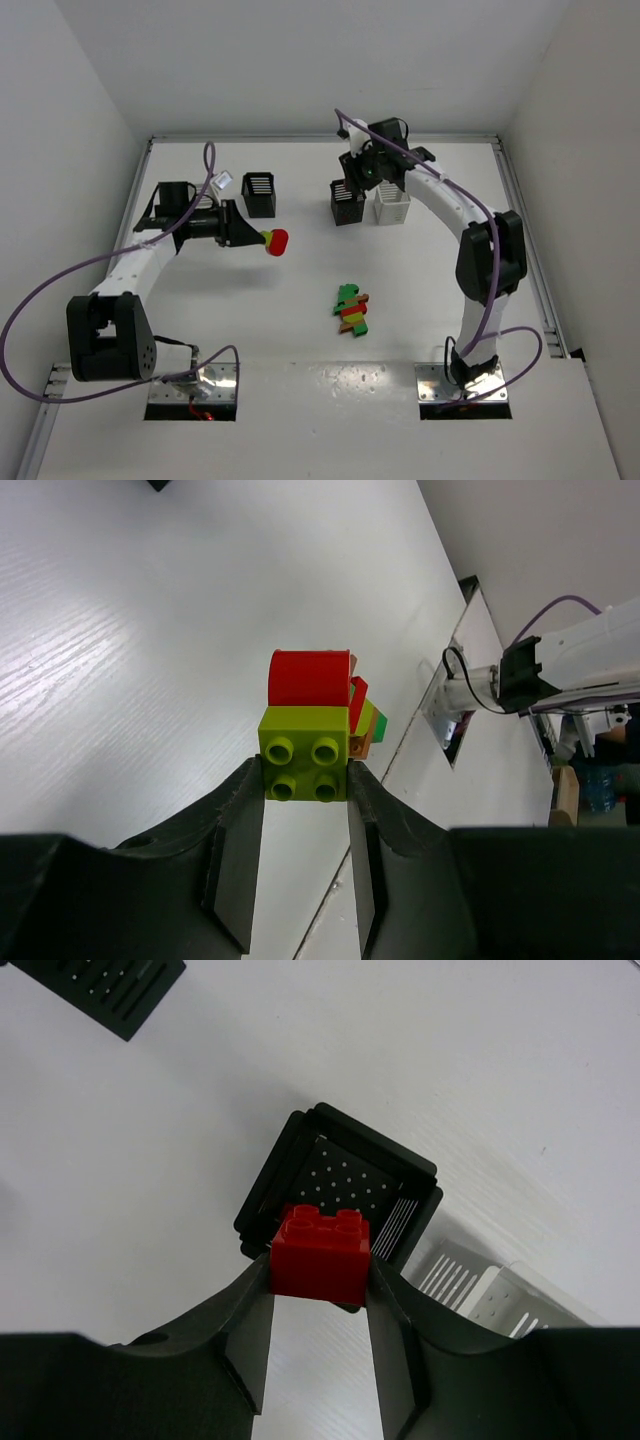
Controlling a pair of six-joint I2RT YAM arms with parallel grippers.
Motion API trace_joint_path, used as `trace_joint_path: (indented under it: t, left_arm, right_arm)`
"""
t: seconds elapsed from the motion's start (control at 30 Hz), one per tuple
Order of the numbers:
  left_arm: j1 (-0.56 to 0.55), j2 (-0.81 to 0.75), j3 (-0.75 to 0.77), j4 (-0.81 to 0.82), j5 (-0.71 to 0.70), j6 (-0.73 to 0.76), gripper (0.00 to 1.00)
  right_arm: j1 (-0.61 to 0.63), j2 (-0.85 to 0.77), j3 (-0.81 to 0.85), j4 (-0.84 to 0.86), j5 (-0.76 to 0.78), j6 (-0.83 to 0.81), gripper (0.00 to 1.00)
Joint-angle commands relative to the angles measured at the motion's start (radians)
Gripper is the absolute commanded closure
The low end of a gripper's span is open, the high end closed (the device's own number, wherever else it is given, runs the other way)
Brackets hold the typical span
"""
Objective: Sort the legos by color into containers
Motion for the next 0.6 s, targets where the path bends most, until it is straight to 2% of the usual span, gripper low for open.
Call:
trace_joint_path:
  t: [0.0, 0.17, 0.27, 0.33, 0.4, 0.43, 0.53, 0.57]
  left_arm:
    - [-0.011, 0.006, 0.041, 0.003, 0.009, 0.017, 0.99]
    - [-0.021, 0.006, 0.041, 0.003, 0.009, 0.017, 0.99]
    - [-0.021, 0.006, 0.041, 0.003, 0.0, 0.017, 0.99]
    - [-0.021, 0.006, 0.041, 0.003, 0.011, 0.017, 0.99]
    - [-0.021, 0.006, 0.05, 0.003, 0.033, 0.017, 0.99]
    - [-0.021, 0.006, 0.05, 0.003, 0.059, 0.017, 0.99]
    - [-0.021, 0.006, 0.05, 0.003, 0.113, 0.017, 0.99]
    - [-0.021, 0.017, 0.05, 0.003, 0.16, 0.017, 0.99]
  right_arm:
    - [-0.005, 0.022, 0.064, 0.016, -0.04, 0.03, 0.57]
    - [-0.005, 0.031, 0.087, 0.007, -0.04, 0.03, 0.49]
    - [-0.005, 0.02, 0.069, 0.007, -0.04, 0.021, 0.49]
    - [-0.005, -0.007, 0.055, 0.007, -0.079, 0.021, 0.54]
    - [-0.005, -0.039, 0.04, -0.002, -0.249, 0.021, 0.56]
    - [-0.005, -0.068, 0.019, -0.025, -0.423, 0.021, 0.55]
    - [0.007, -0.093, -0.05, -0.054, -0.691, 0.031, 0.44]
    - [0.016, -0.121, -0.084, -0.054, -0.833, 0.045, 0.36]
